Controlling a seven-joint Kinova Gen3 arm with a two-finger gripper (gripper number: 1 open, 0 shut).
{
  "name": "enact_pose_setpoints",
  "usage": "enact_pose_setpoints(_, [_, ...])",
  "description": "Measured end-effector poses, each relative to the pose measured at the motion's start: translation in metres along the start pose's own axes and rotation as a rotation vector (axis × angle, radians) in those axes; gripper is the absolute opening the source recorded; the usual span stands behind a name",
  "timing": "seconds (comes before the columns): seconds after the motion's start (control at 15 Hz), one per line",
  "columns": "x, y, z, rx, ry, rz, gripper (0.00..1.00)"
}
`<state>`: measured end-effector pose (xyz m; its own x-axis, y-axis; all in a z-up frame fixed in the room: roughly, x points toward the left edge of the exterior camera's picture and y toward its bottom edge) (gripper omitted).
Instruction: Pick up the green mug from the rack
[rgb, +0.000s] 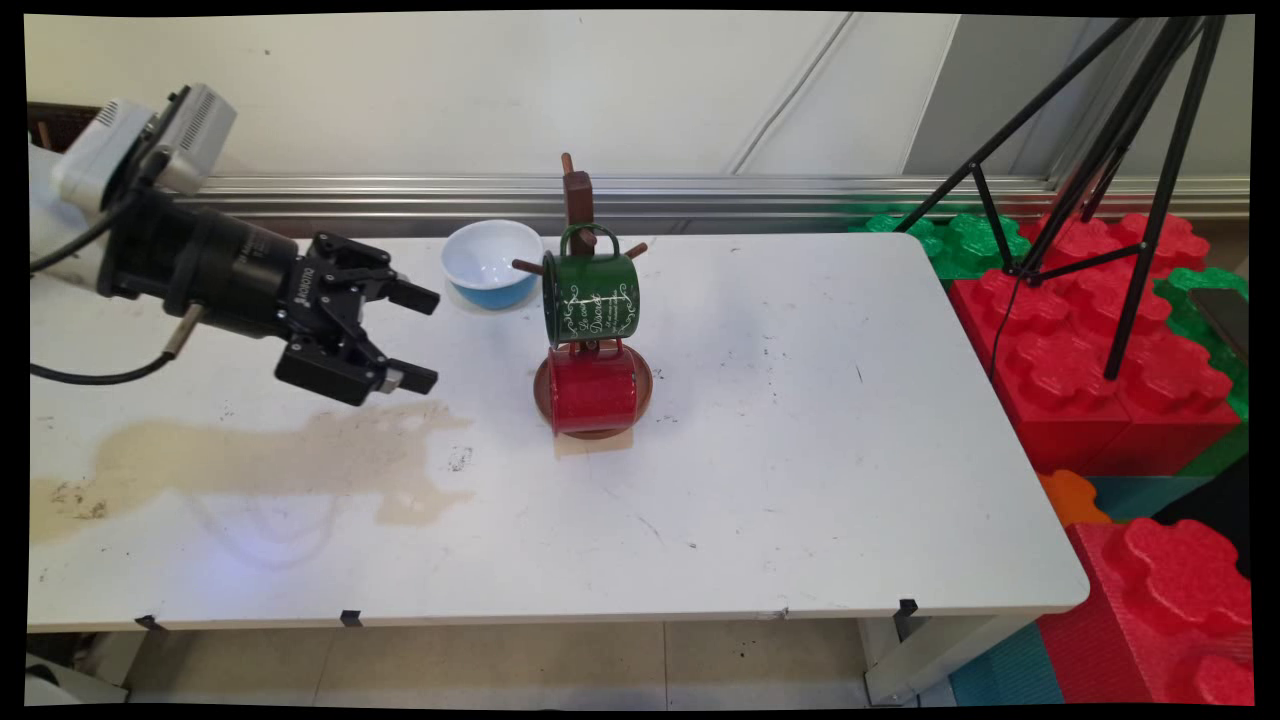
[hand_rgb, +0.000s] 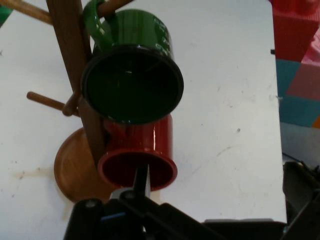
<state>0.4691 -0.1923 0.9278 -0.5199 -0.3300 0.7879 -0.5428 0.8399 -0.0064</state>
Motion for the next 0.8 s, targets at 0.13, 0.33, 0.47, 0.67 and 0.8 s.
enact_pose_setpoints(0.13, [0.0,-0.001,0.006,0.003,0.011,0.001,1.0])
enact_pose_setpoints(0.33, [0.0,-0.002,0.014,0.009,0.025,-0.002,1.0])
enact_pose_setpoints(0.47, [0.0,-0.003,0.02,0.012,0.03,-0.006,1.0])
enact_pose_setpoints(0.67, [0.0,-0.002,0.03,0.016,0.043,-0.012,1.0])
enact_pose_setpoints(0.8, [0.001,-0.002,0.037,0.018,0.052,-0.015,1.0])
